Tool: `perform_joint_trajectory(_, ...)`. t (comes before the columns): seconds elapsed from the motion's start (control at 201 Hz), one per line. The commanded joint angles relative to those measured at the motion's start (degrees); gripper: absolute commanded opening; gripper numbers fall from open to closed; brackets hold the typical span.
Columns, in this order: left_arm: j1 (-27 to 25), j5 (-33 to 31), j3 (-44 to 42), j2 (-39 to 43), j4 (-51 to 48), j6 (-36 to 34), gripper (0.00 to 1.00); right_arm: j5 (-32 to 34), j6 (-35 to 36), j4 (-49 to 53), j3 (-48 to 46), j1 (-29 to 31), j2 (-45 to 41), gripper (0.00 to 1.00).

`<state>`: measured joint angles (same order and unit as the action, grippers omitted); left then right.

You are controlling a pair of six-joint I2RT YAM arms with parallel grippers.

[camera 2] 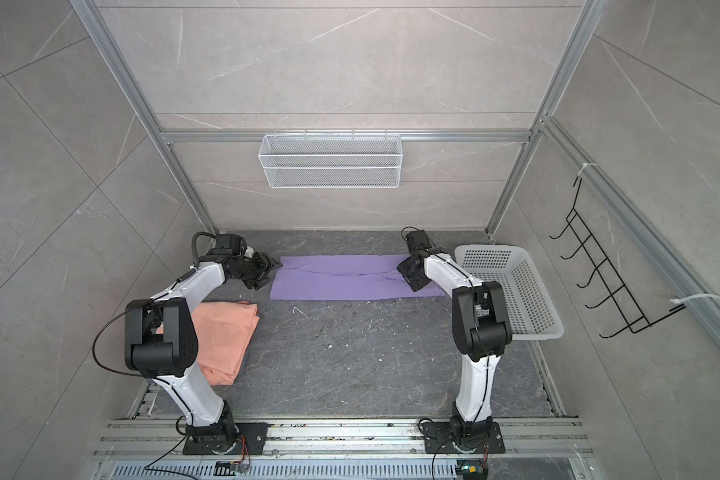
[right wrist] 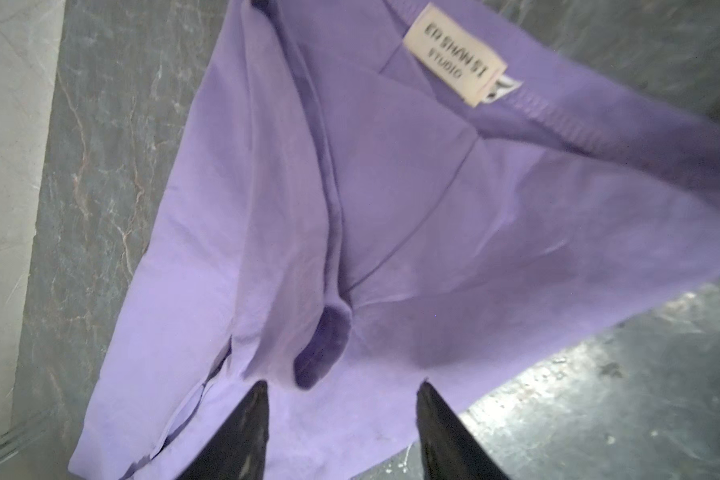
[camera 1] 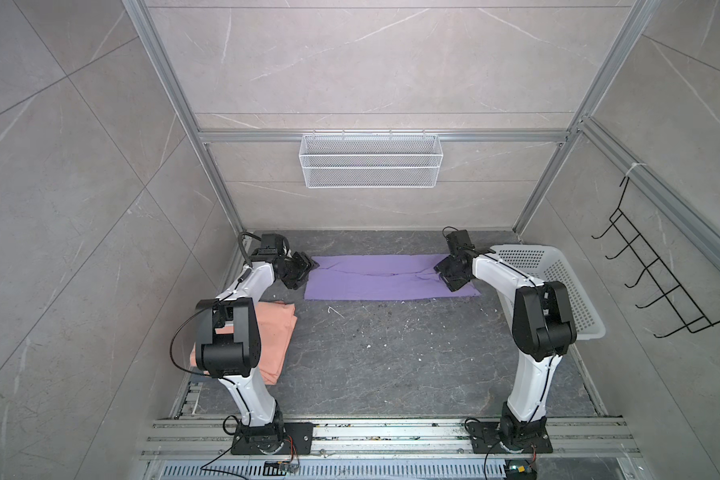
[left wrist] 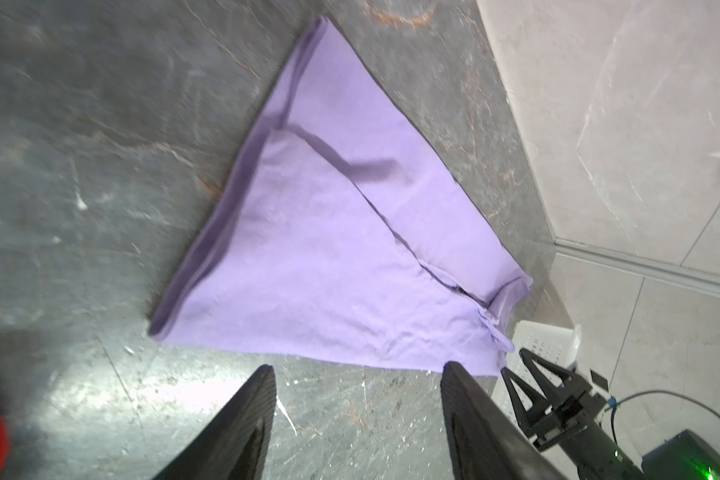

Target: Fold and stack the t-shirts

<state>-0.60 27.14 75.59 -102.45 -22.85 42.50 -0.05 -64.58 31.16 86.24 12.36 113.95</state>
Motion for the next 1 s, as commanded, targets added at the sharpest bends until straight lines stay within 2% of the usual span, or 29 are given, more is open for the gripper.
perform_joint_trajectory(0.0,-0.28,0.50,-1.31,3.86,-0.32,-0.58,0.66,-0.31,-2.74,-1.89,2.05,0.49,3.76,0.58)
perform_joint_trajectory(0.105,-0.30,0.12,-2.84,5.12,0.75,0.16,0.66,1.54,-3.18,-3.58,3.57,0.65,6.64,0.53)
perform_joint_trajectory(0.199,-0.28,-0.02,-3.00,5.34,0.93,0.54,0.66,1.09,-2.65,-5.28,6.80,0.62,9.00,0.42)
perform_joint_trajectory(0.274,-0.28,-0.42,-2.93,5.58,0.86,0.65,0.66,1.76,-0.64,-4.96,11.13,1.39,10.62,0.25)
perform_joint_trajectory(0.368,-0.28,-0.94,-3.23,6.01,0.51,0.57,0.66,3.76,3.81,-3.37,17.31,2.93,12.62,0.19)
perform_joint_trajectory(0.443,-0.35,-1.05,-3.64,6.14,0.35,0.31,0.66,7.10,8.89,0.20,22.93,5.05,14.82,0.24)
perform_joint_trajectory(0.518,-0.36,-1.63,-4.11,6.21,-0.03,0.17,0.66,7.35,12.61,3.82,28.49,6.59,17.97,0.46)
perform_joint_trajectory(0.553,-0.37,-1.95,-4.37,6.21,-0.09,0.05,0.66,7.29,14.17,5.20,30.57,7.20,19.25,0.51)
perform_joint_trajectory(0.637,-0.37,-1.92,-4.58,5.89,-0.09,-0.10,0.66,8.46,17.30,6.21,32.63,8.48,20.10,0.54)
perform_joint_trajectory(0.786,-1.08,-1.70,-2.92,4.67,-0.53,-1.37,0.66,10.23,19.40,1.12,27.11,8.85,15.59,0.56)
perform_joint_trajectory(0.991,-7.57,-6.98,9.69,-1.55,-9.08,-10.01,0.67,15.45,19.36,4.76,20.83,8.00,9.66,0.59)
